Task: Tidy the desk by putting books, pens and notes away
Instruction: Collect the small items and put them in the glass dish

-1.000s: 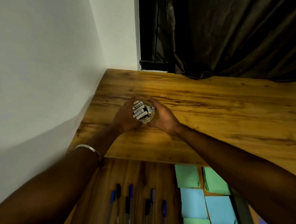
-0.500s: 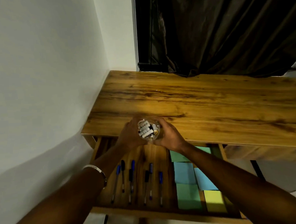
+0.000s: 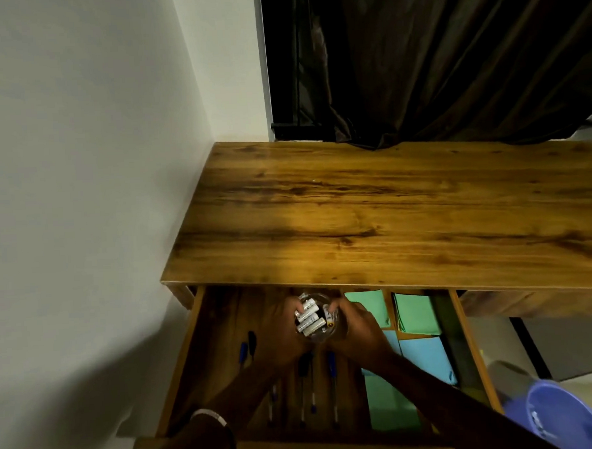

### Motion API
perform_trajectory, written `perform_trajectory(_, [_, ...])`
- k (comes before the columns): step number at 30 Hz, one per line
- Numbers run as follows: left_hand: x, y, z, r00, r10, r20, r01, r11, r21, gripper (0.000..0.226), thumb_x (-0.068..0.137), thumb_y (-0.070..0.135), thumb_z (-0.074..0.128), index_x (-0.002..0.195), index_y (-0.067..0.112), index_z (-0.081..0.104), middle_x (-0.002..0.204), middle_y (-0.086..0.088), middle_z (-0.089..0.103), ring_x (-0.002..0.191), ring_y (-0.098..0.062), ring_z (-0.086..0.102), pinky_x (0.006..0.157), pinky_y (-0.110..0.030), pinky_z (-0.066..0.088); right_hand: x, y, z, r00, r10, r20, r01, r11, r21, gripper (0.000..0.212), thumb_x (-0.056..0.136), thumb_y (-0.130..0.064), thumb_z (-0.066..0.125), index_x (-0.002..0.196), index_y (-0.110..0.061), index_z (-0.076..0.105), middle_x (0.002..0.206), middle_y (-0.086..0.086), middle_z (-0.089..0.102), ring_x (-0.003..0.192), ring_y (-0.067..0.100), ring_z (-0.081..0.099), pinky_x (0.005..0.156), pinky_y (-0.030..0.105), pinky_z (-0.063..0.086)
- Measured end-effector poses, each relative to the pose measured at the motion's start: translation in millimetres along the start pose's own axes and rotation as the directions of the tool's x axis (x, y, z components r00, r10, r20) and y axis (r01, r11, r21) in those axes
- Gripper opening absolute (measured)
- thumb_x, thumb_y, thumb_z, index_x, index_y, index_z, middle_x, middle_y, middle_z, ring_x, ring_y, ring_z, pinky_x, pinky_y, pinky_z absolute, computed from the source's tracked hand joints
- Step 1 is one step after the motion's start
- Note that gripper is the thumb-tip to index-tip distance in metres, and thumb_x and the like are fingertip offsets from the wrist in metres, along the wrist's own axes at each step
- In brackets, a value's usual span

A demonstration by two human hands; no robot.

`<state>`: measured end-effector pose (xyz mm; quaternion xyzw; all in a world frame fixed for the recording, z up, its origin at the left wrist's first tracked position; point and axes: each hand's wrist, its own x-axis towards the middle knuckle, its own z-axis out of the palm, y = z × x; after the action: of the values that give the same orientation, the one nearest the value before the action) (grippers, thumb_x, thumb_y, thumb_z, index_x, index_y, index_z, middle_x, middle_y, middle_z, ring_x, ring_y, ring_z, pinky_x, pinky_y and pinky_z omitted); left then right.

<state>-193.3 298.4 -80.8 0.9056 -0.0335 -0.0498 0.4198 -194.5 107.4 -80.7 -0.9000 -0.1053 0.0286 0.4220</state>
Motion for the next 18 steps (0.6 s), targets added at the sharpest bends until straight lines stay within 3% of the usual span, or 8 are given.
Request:
perform_trajectory(2, [5, -7, 9, 1.0, 0.009, 0.028, -0.009, 1.0, 0.007, 0.046, 0.065, 0.057, 0.075, 0.096, 0.035, 0.049, 0.106, 0.014, 0.062, 0.099, -0.003, 0.059, 0.083, -0.033, 0.053, 1, 8, 7, 1.0, 0.006, -0.013, -0.006, 1.0, -0.011, 0.034, 0.071, -0.041, 0.079, 0.09, -0.033, 0.052, 0.093, -0.014, 0.06, 0.088, 0.0, 0.056, 0.073, 0.02, 0.048])
perform_trajectory(4, [9, -9, 13, 0.999, 0.006, 0.042, -0.006, 1.0, 0.004, 0.05, 0.067, 0.051, 0.078, 0.103, 0.029, 0.051, 0.106, 0.018, 0.059, 0.099, 0.003, 0.056, 0.083, -0.019, 0.05, 3, 13, 13, 0.999, 0.002, -0.039, -0.004, 0.999, -0.05, 0.03, 0.075, -0.037, 0.078, 0.085, -0.031, 0.05, 0.086, -0.016, 0.056, 0.08, -0.002, 0.05, 0.069, 0.011, 0.039])
perform_trajectory(5, [13, -12, 16, 0.999, -0.002, 0.051, 0.002, 1.0, -0.011, 0.052, 0.069, 0.047, 0.078, 0.107, 0.027, 0.051, 0.105, 0.021, 0.057, 0.098, 0.007, 0.054, 0.081, -0.008, 0.045, 5, 16, 16, 0.999, 0.012, -0.049, -0.016, 0.998, -0.067, 0.03, 0.075, -0.036, 0.077, 0.083, -0.031, 0.049, 0.084, -0.016, 0.054, 0.078, -0.001, 0.048, 0.067, 0.01, 0.035])
perform_trajectory(7, [20, -15, 20, 0.997, -0.014, 0.078, 0.015, 1.0, -0.015, 0.051, 0.073, 0.04, 0.078, 0.114, 0.024, 0.051, 0.105, 0.023, 0.054, 0.094, 0.013, 0.051, 0.076, 0.002, 0.038, 8, 22, 22, 0.997, 0.039, -0.065, -0.044, 0.996, -0.082, 0.029, 0.075, -0.034, 0.078, 0.084, -0.027, 0.052, 0.085, -0.017, 0.052, 0.079, 0.004, 0.047, 0.066, 0.009, 0.033])
perform_trajectory(9, [27, -23, 26, 0.994, -0.024, 0.106, 0.022, 1.0, 0.017, 0.047, 0.074, 0.037, 0.075, 0.112, 0.022, 0.052, 0.108, 0.017, 0.057, 0.095, 0.007, 0.052, 0.076, -0.003, 0.04, 12, 29, 26, 0.996, 0.068, -0.061, -0.074, 0.992, -0.102, 0.03, 0.074, -0.036, 0.078, 0.085, -0.023, 0.054, 0.087, -0.015, 0.052, 0.081, 0.007, 0.049, 0.067, 0.013, 0.035])
perform_trajectory(12, [37, -36, 35, 0.99, -0.034, 0.134, 0.029, 0.999, 0.04, 0.038, 0.077, 0.03, 0.071, 0.108, 0.017, 0.052, 0.107, 0.008, 0.06, 0.096, -0.003, 0.056, 0.082, -0.021, 0.05, 19, 38, 34, 0.991, 0.118, -0.061, -0.125, 0.985, -0.122, 0.031, 0.074, -0.04, 0.076, 0.083, -0.026, 0.049, 0.088, -0.013, 0.053, 0.084, 0.009, 0.051, 0.069, 0.021, 0.037])
perform_trajectory(15, [45, -43, 42, 0.986, -0.048, 0.157, 0.045, 0.999, 0.021, 0.03, 0.082, 0.025, 0.065, 0.108, 0.016, 0.052, 0.105, 0.013, 0.058, 0.096, 0.003, 0.055, 0.086, -0.017, 0.049, 26, 50, 44, 0.983, 0.17, -0.064, -0.178, 0.971, -0.161, 0.038, 0.073, -0.053, 0.073, 0.092, -0.024, 0.057, 0.097, -0.011, 0.062, 0.091, 0.011, 0.058, 0.073, 0.02, 0.042])
perform_trajectory(18, [52, -46, 43, 0.992, -0.003, 0.127, -0.006, 0.998, 0.069, 0.025, 0.077, 0.024, 0.063, 0.093, 0.022, 0.045, 0.095, 0.01, 0.056, 0.086, -0.004, 0.055, 0.072, -0.021, 0.043, 34, 60, 52, 0.98, 0.186, -0.076, -0.197, 0.961, -0.193, 0.053, 0.066, -0.062, 0.071, 0.102, -0.026, 0.058, 0.1, -0.006, 0.065, 0.093, 0.016, 0.062, 0.076, 0.029, 0.05])
